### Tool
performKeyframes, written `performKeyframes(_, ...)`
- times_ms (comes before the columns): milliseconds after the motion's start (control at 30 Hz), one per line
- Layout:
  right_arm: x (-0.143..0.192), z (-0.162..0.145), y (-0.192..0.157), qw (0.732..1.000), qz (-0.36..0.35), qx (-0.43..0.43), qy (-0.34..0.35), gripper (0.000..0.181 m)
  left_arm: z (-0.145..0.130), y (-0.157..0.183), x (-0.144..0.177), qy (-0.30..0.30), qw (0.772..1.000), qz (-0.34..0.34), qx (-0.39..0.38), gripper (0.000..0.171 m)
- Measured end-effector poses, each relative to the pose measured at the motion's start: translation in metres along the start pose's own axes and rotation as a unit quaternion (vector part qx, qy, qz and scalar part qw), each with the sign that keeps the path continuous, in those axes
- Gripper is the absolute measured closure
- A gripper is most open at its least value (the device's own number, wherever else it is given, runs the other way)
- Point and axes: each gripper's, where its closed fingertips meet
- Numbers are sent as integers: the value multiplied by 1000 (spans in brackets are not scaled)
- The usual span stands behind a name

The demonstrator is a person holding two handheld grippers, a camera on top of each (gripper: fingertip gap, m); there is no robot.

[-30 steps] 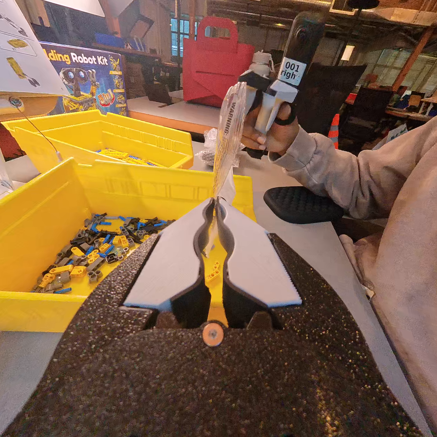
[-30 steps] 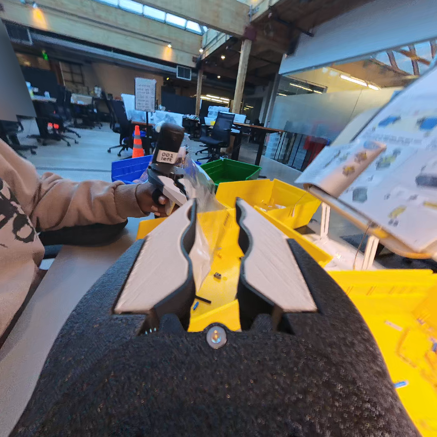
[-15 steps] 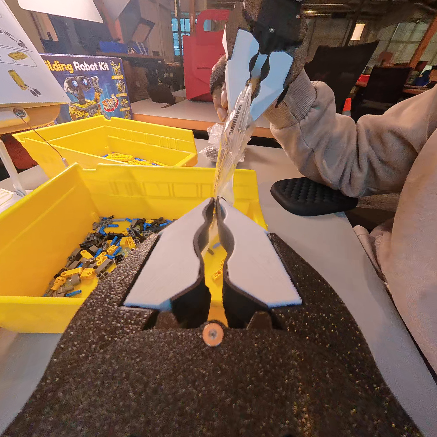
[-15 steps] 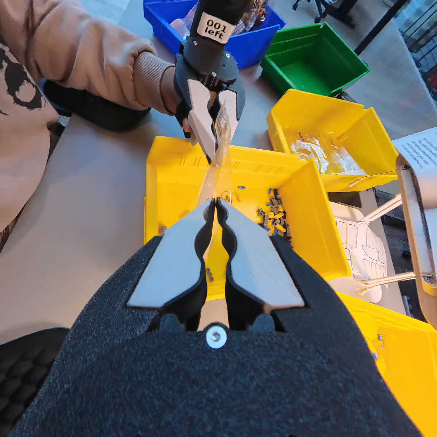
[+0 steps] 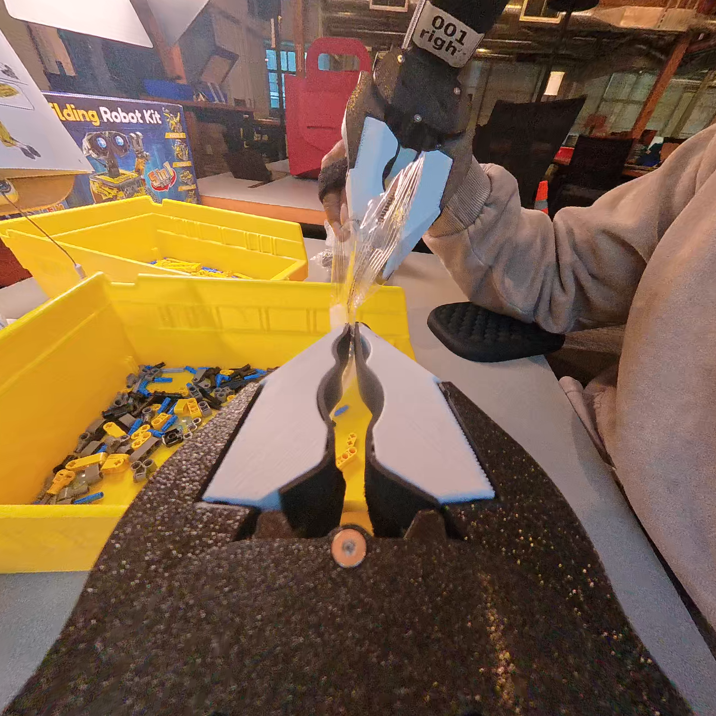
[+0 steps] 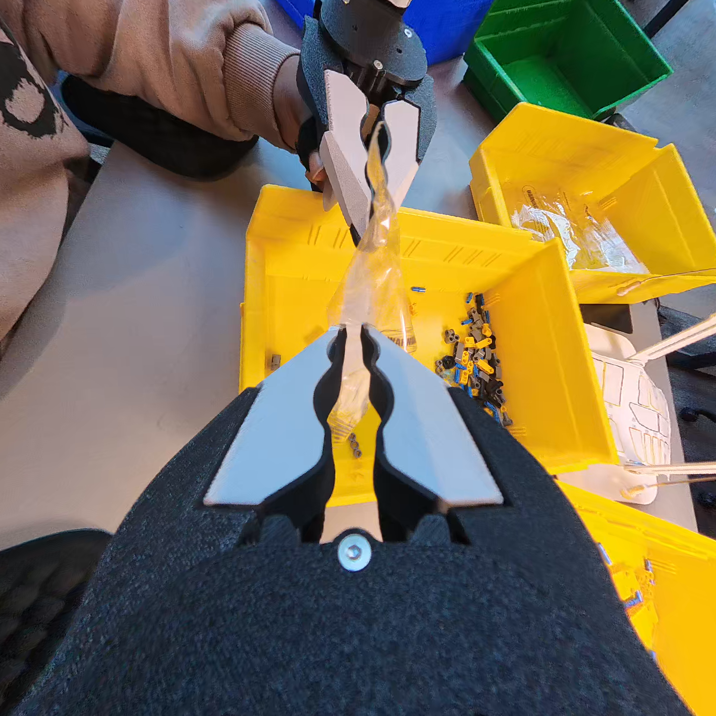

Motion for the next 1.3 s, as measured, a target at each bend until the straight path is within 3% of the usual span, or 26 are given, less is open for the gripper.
performKeyframes(167,-6,0,-8,1000,18,3,0,165,-2,3,-1,-12,1000,-1,-17,169)
performKeyframes(300,1,8,-13,999,40,-4,32,147,1,3,7,-14,999,10,-34,158)
performKeyframes(467,-3,11,-11,998,42,-3,46,147,4,8,8,-9,999,4,-42,171)
performKeyframes(667,13,16,-8,995,44,-9,92,154,12,1,17,37,999,-11,-1,171)
performKeyframes(767,22,20,-15,990,77,-23,117,145,15,-1,19,52,998,-15,9,171)
performKeyframes(833,17,18,-19,990,90,-26,102,127,16,0,18,58,998,-19,14,171)
performKeyframes(900,7,15,-26,991,108,-25,80,123,17,1,18,70,997,-32,25,171)
performKeyframes(1033,8,20,-27,989,109,-17,97,144,18,3,20,76,996,-44,29,171)
performKeyframes(1200,2,13,-13,995,64,-32,68,145,22,4,21,88,994,-48,37,171)
performKeyframes(1233,-3,13,-13,996,56,-28,57,150,22,4,20,88,994,-50,39,171)
performKeyframes(1300,-10,9,-8,999,29,-13,33,181,19,4,17,78,995,-48,37,171)
Point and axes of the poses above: each gripper's, where its closed fingertips meet, x back along the fingers, z out of its top, y = z × x across the jaws, and after that the axes turned 13 degrees about -y, right-handed
